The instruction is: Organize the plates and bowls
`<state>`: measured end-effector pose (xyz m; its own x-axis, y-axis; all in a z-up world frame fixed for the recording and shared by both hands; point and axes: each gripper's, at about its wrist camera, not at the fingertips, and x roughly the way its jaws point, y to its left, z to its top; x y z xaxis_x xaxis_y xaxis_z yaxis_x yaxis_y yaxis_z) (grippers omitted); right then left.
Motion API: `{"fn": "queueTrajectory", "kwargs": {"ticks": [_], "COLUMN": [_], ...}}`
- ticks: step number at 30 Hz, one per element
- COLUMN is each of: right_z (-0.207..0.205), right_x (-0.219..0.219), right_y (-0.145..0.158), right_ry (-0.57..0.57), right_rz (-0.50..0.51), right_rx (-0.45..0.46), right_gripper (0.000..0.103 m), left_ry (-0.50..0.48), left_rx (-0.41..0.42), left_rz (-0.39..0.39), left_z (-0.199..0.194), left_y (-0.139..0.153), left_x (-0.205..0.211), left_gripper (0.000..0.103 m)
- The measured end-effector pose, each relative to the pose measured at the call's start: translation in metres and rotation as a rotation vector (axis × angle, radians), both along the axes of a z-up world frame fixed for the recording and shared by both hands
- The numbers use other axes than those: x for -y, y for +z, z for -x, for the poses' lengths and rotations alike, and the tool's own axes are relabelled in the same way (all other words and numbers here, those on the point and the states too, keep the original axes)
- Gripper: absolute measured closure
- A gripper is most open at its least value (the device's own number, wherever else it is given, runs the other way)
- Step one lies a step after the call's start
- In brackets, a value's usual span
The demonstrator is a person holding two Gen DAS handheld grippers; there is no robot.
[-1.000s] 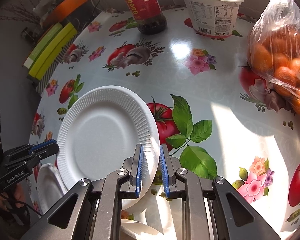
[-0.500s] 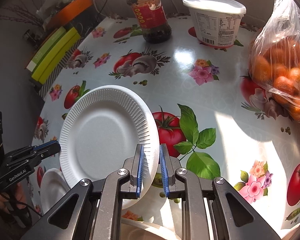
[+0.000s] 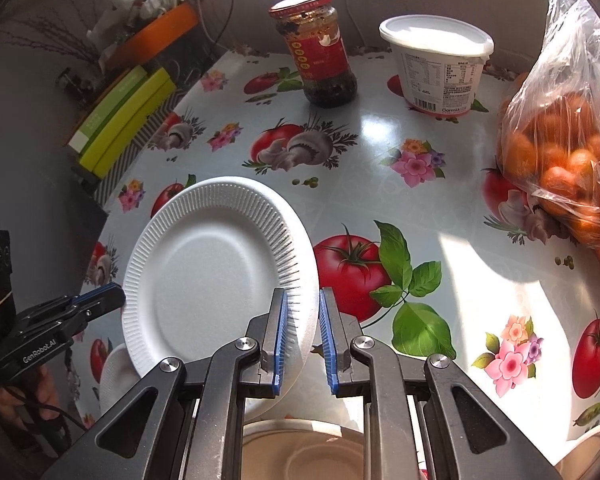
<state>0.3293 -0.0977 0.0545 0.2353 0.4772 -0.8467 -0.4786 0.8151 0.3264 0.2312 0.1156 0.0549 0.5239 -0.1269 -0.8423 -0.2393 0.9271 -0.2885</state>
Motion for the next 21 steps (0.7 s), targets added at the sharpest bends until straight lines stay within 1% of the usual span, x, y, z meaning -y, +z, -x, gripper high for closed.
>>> {"fn": "queueTrajectory", "kwargs": {"ticks": [10,21], "right_z": [0.026,0.066], "right_x": [-0.005,-0.014], "right_y": [0.017,0.027], "right_ry": [0.025,0.049], "right_rz": [-0.016,-0.038], "right_rx": [0.023,0.034], "right_gripper": [0.087,0.087], "left_ry": [0.013,0.031], "left_rx": [0.028,0.059], "left_rz": [0.002,-0.007], "left_z": [0.027,0.069], "left_y": [0.010,0.017], "left_x": [-0.008,-0.018], "left_gripper": [0.094,0.094]}}
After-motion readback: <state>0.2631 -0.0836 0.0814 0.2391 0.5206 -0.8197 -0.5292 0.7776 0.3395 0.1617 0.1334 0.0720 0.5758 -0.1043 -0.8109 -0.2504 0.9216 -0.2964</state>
